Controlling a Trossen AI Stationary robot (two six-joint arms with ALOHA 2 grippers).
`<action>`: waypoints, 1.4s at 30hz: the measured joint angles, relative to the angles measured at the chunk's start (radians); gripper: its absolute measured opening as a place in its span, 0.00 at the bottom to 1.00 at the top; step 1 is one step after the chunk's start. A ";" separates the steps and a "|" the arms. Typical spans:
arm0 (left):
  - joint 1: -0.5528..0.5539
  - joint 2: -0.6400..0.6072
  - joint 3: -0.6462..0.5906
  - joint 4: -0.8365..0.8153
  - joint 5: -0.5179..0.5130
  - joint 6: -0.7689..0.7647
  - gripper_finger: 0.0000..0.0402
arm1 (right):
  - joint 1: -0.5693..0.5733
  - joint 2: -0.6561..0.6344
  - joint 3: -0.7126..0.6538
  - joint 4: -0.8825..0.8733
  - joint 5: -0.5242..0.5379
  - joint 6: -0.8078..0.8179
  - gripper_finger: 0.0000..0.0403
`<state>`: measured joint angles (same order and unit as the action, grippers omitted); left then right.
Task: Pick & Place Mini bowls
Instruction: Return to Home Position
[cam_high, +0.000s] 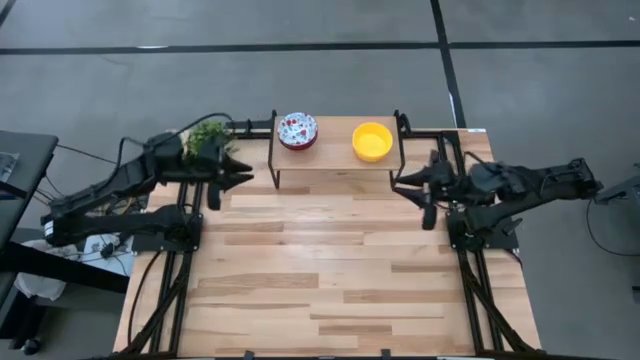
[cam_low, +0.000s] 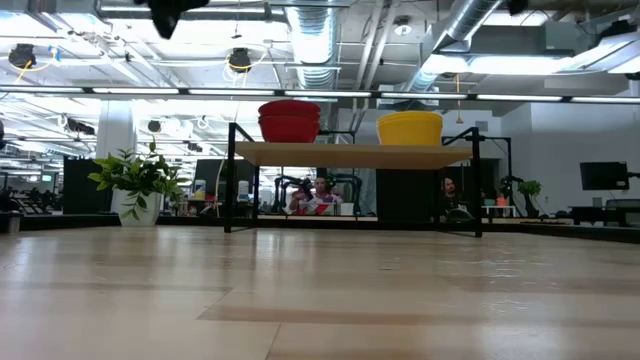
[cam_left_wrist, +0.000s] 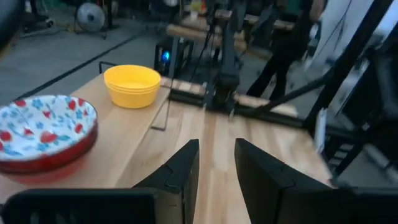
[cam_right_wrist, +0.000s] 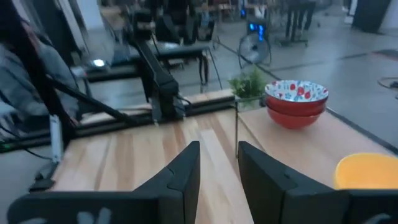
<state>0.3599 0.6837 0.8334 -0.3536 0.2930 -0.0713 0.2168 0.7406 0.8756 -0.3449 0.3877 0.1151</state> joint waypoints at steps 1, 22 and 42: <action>-0.004 -0.037 -0.041 0.029 0.001 -0.024 0.25 | 0.005 -0.040 -0.042 0.027 -0.001 0.005 0.24; -0.136 -0.414 -0.502 0.337 -0.233 -0.230 0.25 | -0.007 -0.591 -0.426 -0.031 0.020 0.224 0.24; -0.486 -0.644 -0.711 0.417 -0.459 -0.217 0.25 | -0.007 -0.693 -0.523 -0.029 -0.156 0.100 0.24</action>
<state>-0.1261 0.0401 0.1226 0.0635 -0.1665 -0.2886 0.2093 0.0471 0.3528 -0.3744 0.2320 0.2154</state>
